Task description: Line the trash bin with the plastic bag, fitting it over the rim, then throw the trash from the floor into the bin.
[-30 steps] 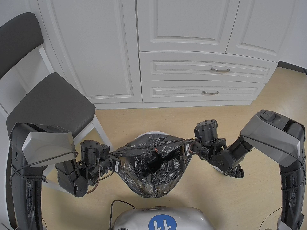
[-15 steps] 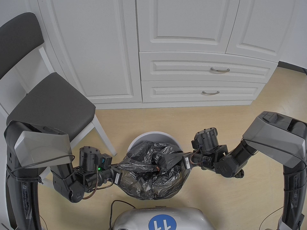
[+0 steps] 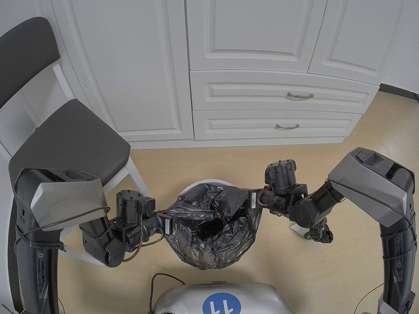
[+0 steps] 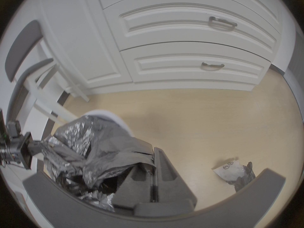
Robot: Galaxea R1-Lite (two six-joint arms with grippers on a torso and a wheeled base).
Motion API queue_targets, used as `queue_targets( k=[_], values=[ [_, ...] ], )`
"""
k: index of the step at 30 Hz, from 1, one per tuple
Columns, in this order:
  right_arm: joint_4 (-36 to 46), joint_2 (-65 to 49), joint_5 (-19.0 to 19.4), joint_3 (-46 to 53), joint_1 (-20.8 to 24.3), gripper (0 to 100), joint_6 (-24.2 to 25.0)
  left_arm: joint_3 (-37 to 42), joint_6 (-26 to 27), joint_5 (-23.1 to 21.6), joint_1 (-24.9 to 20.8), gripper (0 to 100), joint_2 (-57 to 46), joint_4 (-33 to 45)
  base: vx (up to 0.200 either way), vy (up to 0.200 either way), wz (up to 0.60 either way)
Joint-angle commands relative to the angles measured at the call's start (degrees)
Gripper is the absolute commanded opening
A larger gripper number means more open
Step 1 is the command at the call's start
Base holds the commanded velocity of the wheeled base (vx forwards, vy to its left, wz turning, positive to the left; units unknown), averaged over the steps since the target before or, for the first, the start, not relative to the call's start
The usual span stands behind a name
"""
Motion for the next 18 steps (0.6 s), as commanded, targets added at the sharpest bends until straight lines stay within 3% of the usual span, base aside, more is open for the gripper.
queue_targets(
  k=[1, 6, 18],
  values=[
    [0.63, 2.56, -0.13, -4.93, -1.44, 0, 2.95, -3.55, -2.30, 1.36, -0.15, 0, 1.89, -0.02, 0.000, 0.000, 0.00],
    [5.73, 3.26, -0.04, -9.67, -3.02, 0, 8.23, -6.71, -6.07, 4.35, -0.86, 0, 3.04, 0.60, 0.000, 0.000, 0.00],
    [6.78, 3.26, -0.04, -12.49, -4.51, 0, 11.48, -8.82, -8.62, 4.62, -0.42, 0, 2.42, 0.95, 0.000, 0.000, 0.00]
  ],
)
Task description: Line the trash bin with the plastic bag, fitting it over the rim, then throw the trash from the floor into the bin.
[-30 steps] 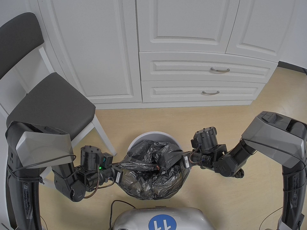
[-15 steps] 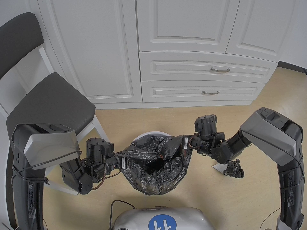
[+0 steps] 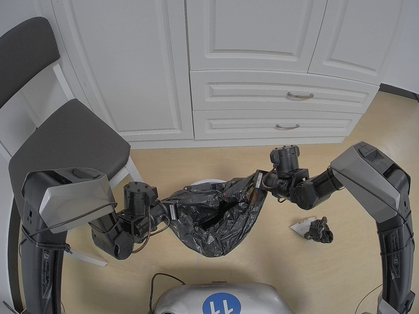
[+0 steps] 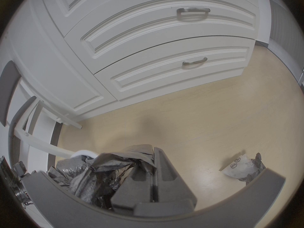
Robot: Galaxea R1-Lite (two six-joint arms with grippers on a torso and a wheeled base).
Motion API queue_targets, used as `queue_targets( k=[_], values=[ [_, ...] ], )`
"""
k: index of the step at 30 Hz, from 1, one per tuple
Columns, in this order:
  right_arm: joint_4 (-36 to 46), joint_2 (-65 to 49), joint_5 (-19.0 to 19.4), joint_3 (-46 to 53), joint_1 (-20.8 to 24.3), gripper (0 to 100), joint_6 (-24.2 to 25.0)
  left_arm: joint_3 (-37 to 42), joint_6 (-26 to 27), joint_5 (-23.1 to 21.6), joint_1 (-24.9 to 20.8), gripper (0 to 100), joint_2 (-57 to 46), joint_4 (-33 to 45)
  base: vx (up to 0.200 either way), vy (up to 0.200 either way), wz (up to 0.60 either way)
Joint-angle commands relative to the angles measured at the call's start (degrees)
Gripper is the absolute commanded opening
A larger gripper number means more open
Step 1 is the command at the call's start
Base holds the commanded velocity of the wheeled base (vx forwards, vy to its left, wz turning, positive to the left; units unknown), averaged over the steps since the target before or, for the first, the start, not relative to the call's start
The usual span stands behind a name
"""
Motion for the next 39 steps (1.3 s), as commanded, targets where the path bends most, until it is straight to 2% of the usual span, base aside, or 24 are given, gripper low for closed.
queue_targets(
  k=[1, 8, 16, 18, 37, 38, 39],
  values=[
    [-0.23, -0.03, 0.01, -0.03, -0.37, 0, -0.02, -0.51, -0.13, 0.03, 0.25, 0, -0.11, -0.10, 0.000, 0.000, 0.00],
    [-0.40, -0.91, -0.17, 2.79, -0.02, 0, -1.25, 2.04, 0.31, -0.14, 0.34, 0, -2.40, 0.34, 0.000, 0.000, 0.00],
    [0.21, -5.65, -0.61, 9.03, 0.25, 0, -7.49, 8.37, 4.27, -4.71, 0.08, 0, -16.64, 15.28, 0.000, 0.000, 0.00],
    [0.21, -6.44, -0.61, 9.64, 0.25, 0, -7.93, 8.37, 4.27, -4.71, -0.01, 0, -17.78, 16.07, 0.000, 0.000, 0.00],
    [-0.49, -3.54, -0.61, 7.18, -0.54, 0, -6.96, 3.10, 1.89, -3.48, 0.69, 0, -10.75, 15.81, 0.000, 0.000, 0.00],
    [-0.49, -3.54, -0.61, 7.09, -0.54, 100, -6.96, 3.10, 1.89, -3.48, 0.69, 0, -10.84, 15.81, 0.000, 0.000, 0.00],
    [-0.49, -3.81, -0.61, 7.27, -0.54, 100, -6.79, 3.18, 1.89, -3.48, 0.69, 0, -11.01, 15.81, 0.000, 0.000, 0.00]
  ],
)
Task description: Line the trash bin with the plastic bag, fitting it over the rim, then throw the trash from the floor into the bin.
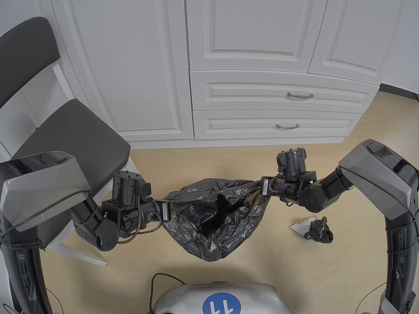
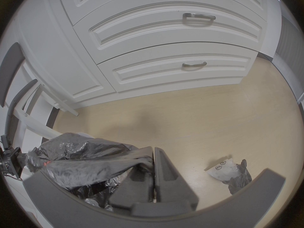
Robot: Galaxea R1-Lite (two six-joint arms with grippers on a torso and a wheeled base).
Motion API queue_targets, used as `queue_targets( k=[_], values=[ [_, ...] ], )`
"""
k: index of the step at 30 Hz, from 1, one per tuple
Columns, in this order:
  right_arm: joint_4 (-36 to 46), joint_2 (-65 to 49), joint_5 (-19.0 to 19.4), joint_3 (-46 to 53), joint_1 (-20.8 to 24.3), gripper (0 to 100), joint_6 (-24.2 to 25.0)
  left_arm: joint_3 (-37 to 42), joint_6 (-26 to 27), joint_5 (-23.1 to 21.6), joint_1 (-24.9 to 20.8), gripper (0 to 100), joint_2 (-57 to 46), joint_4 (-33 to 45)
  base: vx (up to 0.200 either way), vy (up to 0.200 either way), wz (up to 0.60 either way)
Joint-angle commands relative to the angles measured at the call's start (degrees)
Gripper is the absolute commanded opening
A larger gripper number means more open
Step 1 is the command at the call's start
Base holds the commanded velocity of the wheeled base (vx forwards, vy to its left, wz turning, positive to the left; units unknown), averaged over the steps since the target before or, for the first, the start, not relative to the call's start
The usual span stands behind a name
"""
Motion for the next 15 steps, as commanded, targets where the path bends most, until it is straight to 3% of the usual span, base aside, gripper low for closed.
queue_targets(
  k=[1, 7, 15],
  values=[
    [0.00, 0.07, 0.08, 0.03, 0.05, 100, 0.24, 0.03, -0.03, -0.03, 0.02, 0, 0.36, -0.07, 0.000, 0.000, 0.00],
    [0.26, -2.48, 0.16, 2.76, 0.05, 100, -0.99, 0.38, -0.03, -0.03, -0.33, 0, -0.61, -0.15, 0.000, 0.000, 0.00],
    [0.08, -10.12, 0.69, 13.04, -1.00, 100, -11.45, 1.61, -0.03, 0.05, -0.86, 0, -0.61, -4.90, 0.000, 0.000, 0.00]
  ],
)
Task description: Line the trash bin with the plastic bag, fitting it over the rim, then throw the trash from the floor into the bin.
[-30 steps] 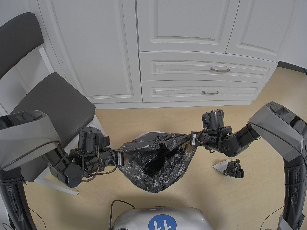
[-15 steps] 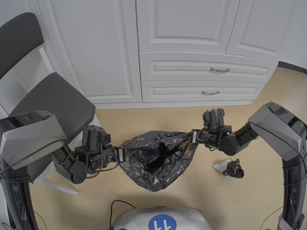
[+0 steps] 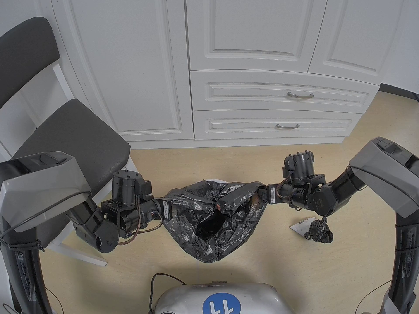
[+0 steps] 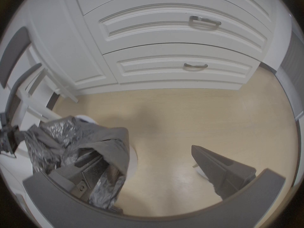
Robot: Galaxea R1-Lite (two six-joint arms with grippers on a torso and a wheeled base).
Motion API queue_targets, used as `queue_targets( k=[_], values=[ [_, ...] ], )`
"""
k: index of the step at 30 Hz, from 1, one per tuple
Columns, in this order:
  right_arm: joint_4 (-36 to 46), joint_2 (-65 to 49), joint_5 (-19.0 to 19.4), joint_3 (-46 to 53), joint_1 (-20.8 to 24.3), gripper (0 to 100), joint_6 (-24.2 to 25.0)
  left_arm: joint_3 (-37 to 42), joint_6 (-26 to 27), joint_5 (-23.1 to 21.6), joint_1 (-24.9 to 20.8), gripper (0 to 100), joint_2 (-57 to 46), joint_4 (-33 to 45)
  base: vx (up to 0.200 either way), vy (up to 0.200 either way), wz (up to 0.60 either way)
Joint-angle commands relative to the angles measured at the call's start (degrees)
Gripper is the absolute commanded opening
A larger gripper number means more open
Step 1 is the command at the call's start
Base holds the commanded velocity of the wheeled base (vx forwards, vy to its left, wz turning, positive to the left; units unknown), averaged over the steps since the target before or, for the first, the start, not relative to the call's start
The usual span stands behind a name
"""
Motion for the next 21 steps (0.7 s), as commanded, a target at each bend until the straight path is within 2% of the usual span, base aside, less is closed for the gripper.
queue_targets(
  k=[1, 2, 3, 4, 8, 9, 11, 14, 18, 21],
  values=[
    [-0.05, -5.50, 0.18, 5.67, -0.77, 100, -4.07, 0.89, -0.02, 0.05, -0.41, 0, -0.12, -2.49, 0.000, 0.000, 0.00],
    [-0.31, -7.26, 0.27, 8.22, -1.30, 100, -7.59, 1.16, -0.02, 0.05, -0.58, 0, -0.12, -3.19, 0.000, 0.000, 0.00],
    [-0.31, -7.26, 0.27, 8.22, -1.30, 100, -7.59, 1.16, -0.02, 0.05, -0.58, 0, -0.12, -3.19, 0.000, 0.000, 0.00],
    [-2.07, -9.72, 0.27, 11.73, -1.39, 100, -10.93, 1.33, -0.02, 0.05, -0.93, 0, -0.12, -3.45, 0.000, 0.000, 0.00],
    [-4.88, -11.66, 0.53, 15.16, -1.12, 100, -13.57, 1.33, -0.02, 0.05, -1.11, 0, -0.12, -3.45, 0.000, 0.000, 0.00],
    [-7.70, -13.06, 0.88, 18.41, -0.95, 100, -17.35, 1.33, -0.02, 0.05, -1.11, 0, -0.12, -3.45, 0.000, 0.000, 0.00],
    [-9.98, -13.24, 1.06, 20.52, -0.86, 100, -20.16, 1.33, -0.02, 0.05, -1.11, 0, -0.12, -3.45, 0.000, 0.000, 0.00],
    [-14.99, -13.15, 1.23, 22.19, 0.11, 100, -21.21, 1.33, -0.02, 0.14, -1.20, 0, -0.12, -3.54, 0.000, 0.000, 0.00],
    [-25.36, -12.01, 0.88, 25.18, 5.12, 100, -20.95, 1.42, -0.02, 0.14, -1.46, 0, -0.12, -3.45, 0.000, 0.000, 0.00],
    [-26.68, -11.48, 0.71, 25.62, 6.00, 100, -21.04, 1.42, -0.02, 0.23, -1.55, 0, -0.03, -3.45, 0.000, 0.000, 0.00]
  ],
)
